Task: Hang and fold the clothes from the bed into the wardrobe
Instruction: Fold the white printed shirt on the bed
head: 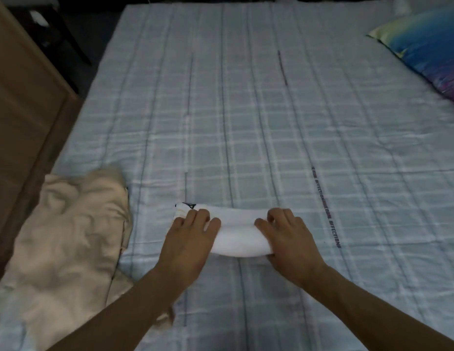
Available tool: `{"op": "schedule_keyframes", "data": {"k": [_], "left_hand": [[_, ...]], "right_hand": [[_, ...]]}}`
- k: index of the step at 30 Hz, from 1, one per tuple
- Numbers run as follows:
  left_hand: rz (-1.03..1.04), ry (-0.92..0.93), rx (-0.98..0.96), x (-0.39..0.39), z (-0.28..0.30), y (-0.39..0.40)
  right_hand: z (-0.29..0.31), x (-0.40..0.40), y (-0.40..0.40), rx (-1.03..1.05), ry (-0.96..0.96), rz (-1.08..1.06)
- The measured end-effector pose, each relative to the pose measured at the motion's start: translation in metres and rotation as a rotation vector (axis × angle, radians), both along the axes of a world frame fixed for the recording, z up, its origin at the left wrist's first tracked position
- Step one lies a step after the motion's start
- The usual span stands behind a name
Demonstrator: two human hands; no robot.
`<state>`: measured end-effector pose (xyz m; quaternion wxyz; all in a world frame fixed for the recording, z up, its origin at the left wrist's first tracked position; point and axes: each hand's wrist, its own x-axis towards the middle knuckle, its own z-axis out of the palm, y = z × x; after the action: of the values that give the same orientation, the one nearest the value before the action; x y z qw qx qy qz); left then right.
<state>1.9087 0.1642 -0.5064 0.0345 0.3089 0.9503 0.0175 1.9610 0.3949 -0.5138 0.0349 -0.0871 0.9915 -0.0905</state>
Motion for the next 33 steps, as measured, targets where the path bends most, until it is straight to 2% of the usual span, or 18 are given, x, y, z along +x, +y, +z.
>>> {"op": "schedule_keyframes", "data": {"k": [8, 14, 18, 23, 33], "left_hand": [[-0.054, 0.104, -0.05, 0.017, 0.152, -0.031], [-0.027, 0.271, 0.04, 0.051, 0.286, -0.057], [0.031, 0.349, 0.052, 0.086, 0.359, -0.082], [0.158, 0.394, -0.008, 0.147, 0.417, -0.111], [0.435, 0.53, -0.176, 0.276, 0.477, -0.186]], "right_hand": [[0.163, 0.022, -0.015, 0.06, 0.001, 0.011], [0.298, 0.038, -0.033, 0.089, 0.132, 0.072], [0.365, 0.048, -0.048, 0.076, 0.253, 0.169], [0.41, 0.068, -0.075, -0.003, 0.345, 0.316], [0.455, 0.106, -0.177, -0.115, 0.44, 0.629]]}}
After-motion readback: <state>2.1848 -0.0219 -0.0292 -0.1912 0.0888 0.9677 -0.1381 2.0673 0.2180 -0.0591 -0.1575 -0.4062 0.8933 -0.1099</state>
